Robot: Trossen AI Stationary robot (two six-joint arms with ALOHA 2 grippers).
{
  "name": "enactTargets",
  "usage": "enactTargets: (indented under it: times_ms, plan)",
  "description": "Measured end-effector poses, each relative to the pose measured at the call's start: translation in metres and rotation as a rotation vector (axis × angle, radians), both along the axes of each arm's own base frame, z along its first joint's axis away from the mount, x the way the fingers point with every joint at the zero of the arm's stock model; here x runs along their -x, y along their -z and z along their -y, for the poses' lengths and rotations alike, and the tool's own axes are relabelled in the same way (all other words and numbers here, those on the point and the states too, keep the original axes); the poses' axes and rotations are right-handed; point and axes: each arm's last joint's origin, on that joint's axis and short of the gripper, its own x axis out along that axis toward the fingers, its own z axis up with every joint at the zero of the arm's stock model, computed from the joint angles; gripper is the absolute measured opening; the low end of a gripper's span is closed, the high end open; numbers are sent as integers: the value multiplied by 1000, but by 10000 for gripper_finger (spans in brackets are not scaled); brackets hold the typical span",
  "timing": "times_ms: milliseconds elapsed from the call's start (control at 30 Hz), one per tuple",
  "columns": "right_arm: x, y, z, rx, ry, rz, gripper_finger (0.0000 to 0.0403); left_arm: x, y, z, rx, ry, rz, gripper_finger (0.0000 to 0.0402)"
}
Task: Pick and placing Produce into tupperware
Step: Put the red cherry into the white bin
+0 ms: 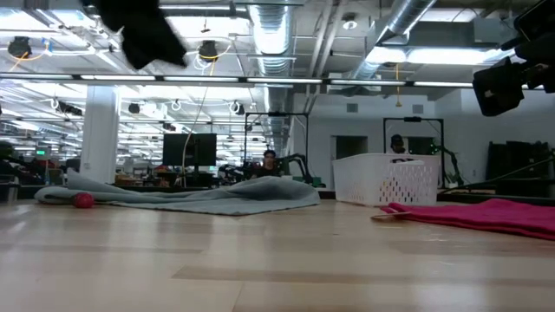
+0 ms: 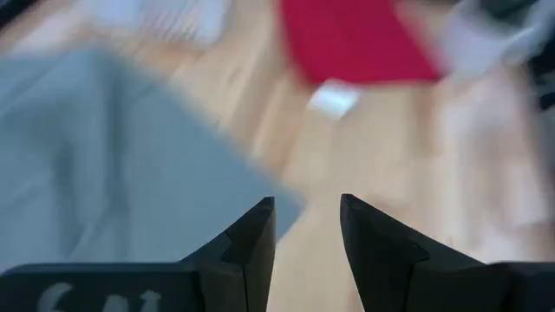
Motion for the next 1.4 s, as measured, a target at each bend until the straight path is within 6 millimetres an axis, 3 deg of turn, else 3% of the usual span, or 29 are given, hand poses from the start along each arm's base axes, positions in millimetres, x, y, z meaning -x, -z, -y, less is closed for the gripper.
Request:
enactTargets:
  times_ms: [200, 433, 600, 967, 1400]
  plan:
    - [0, 0, 0, 0, 0, 0, 254, 18, 22, -4, -23, -191, -242, 122]
    - [0, 0, 0, 0, 0, 0, 254, 21, 38, -4, -57, -167, -334, 122]
    - [0, 0, 0, 0, 0, 0, 254, 35, 72, -11, -27, -212, -429, 122]
    - [0, 0, 0, 0, 0, 0, 254, 45, 109, -17, 23, -214, -416, 122]
    - [0, 0, 0, 0, 0, 0, 254, 47, 118, -25, 21, -239, -404, 122]
